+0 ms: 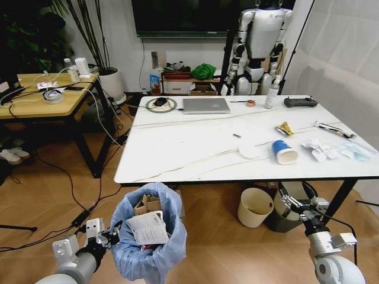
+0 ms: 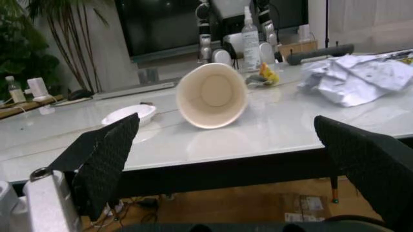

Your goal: Pick up the trash bin and place the trash from the table into it.

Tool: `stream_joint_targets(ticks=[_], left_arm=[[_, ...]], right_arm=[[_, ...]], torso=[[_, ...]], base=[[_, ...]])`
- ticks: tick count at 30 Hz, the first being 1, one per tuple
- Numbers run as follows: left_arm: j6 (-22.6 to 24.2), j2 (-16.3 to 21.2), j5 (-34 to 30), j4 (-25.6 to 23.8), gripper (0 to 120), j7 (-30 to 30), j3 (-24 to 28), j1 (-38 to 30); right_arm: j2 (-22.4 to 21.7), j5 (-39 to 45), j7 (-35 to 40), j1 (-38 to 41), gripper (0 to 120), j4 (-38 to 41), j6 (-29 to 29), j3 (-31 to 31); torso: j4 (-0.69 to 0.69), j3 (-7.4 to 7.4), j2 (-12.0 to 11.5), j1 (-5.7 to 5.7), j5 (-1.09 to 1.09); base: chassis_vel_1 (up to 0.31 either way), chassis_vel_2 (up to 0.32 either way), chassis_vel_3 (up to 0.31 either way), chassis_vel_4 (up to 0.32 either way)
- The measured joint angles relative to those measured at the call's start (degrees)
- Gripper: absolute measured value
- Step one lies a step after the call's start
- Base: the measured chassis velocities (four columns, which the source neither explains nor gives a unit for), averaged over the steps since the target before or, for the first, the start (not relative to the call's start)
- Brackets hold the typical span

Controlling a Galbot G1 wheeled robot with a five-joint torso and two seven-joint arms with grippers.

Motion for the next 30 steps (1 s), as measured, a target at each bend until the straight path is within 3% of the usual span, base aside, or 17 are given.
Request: stream_joint_targets(ticks=[3, 9, 19, 24, 30], left_arm=[[0.0, 0.0, 0.0, 0.0, 0, 0.0, 0.1, 0.0], [0.0, -0.1, 0.0, -0.1, 0, 0.0, 0.2, 0.0], [0.0, -0.4, 0.1, -0.1, 0, -0.2, 0.7, 0.2], [0.0, -0.4, 0.2, -0.3, 0, -0.2, 0.3, 1.1], [0.0, -0.1, 0.2, -1.1, 0, -0.2, -0.8, 2.6]], right_arm=[[0.0, 0.0, -0.2, 0.1, 100, -0.3, 0.6, -0.2], [-0.2, -0.1, -0.3, 0.4, 100, -0.8, 1.7, -0.5], [-0.2, -1.0, -0.4, 0.4, 100, -1.4, 3.2, -0.8], [-1.1, -7.1, 5.4, 0.6, 100, 1.1, 5.9, -1.8], [-6.9, -7.1, 12.5, 1.2, 100, 9.2, 1.0, -5.4]], torso=[[-0.01, 0.00, 0.0, 0.01, -0.07], [-0.01, 0.00, 0.0, 0.01, -0.02], [0.00, 0.00, 0.0, 0.01, -0.04], [0.00, 0.00, 0.0, 0.01, -0.01], [0.01, 0.00, 0.0, 0.01, -0.03]], base=[[-0.281, -0.296, 0.301, 0.305], [-0.237, -0.241, 0.228, 0.210], [-0.027, -0.054, 0.041, 0.039], [0.009, 0.014, -0.009, -0.009], [0.000, 0.000, 0.000, 0.000]])
